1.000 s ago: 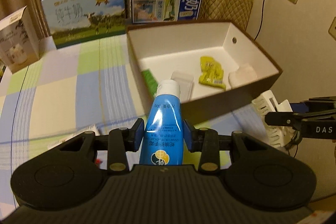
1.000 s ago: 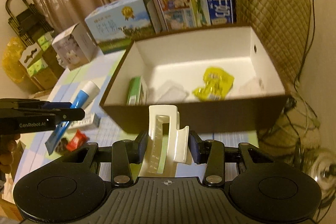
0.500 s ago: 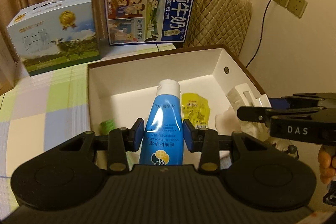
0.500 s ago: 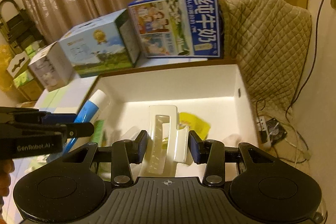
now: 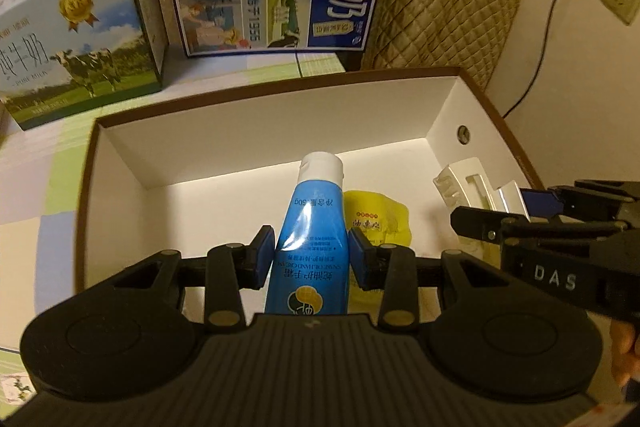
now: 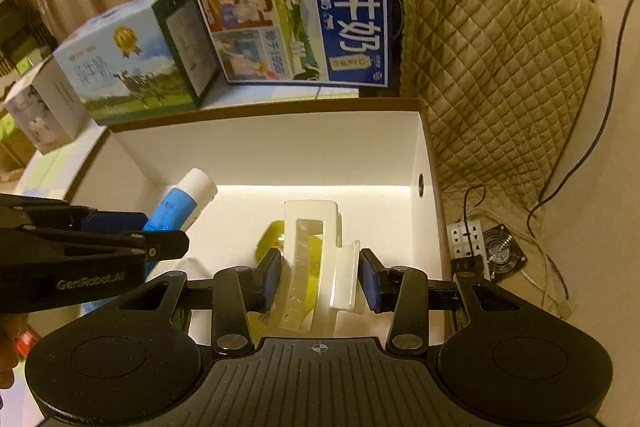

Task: Organize objects
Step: 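Open both grippers to drop the clip and blue tube into the brown box, then withdraw both grippers from the brown box back over the remaining items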

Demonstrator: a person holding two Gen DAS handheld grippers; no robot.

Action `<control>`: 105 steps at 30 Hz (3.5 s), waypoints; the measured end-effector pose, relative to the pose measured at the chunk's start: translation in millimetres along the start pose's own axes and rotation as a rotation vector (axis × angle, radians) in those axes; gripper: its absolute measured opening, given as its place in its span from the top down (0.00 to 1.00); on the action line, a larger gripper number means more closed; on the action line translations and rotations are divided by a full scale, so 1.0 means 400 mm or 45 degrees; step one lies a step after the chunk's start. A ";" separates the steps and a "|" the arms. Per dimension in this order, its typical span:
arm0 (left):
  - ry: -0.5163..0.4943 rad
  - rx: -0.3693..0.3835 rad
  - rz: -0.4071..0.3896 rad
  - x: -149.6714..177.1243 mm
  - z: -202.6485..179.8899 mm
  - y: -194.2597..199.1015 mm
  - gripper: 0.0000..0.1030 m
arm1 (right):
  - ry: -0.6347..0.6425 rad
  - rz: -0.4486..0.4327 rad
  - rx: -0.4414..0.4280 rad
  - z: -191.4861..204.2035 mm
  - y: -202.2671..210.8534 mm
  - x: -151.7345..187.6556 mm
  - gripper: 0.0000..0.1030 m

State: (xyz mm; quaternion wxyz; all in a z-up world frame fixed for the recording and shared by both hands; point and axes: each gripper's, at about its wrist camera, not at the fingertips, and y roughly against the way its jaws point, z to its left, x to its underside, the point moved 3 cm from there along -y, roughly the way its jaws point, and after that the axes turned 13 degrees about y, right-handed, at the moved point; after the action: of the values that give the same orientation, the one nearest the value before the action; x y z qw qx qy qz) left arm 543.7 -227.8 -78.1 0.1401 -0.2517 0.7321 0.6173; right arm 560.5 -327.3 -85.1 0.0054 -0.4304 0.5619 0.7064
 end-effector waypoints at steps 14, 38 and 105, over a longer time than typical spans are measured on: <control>0.156 -0.036 0.055 -0.046 0.000 -0.112 0.68 | 0.082 0.023 0.029 -0.031 -0.059 -0.037 0.62; 0.052 -0.021 -0.018 -0.008 0.098 0.078 0.20 | 0.014 -0.071 0.018 0.035 0.109 0.009 0.43; 0.301 -0.163 -0.014 0.516 0.756 0.529 0.14 | 0.054 0.119 -0.279 0.734 0.195 0.257 0.42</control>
State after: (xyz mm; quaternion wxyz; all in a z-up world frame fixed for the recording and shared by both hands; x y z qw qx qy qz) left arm 225.2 50.1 -68.2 0.0399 -0.3352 0.7011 0.6281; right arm 280.6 -170.7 -87.2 -0.0867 -0.4166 0.5007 0.7538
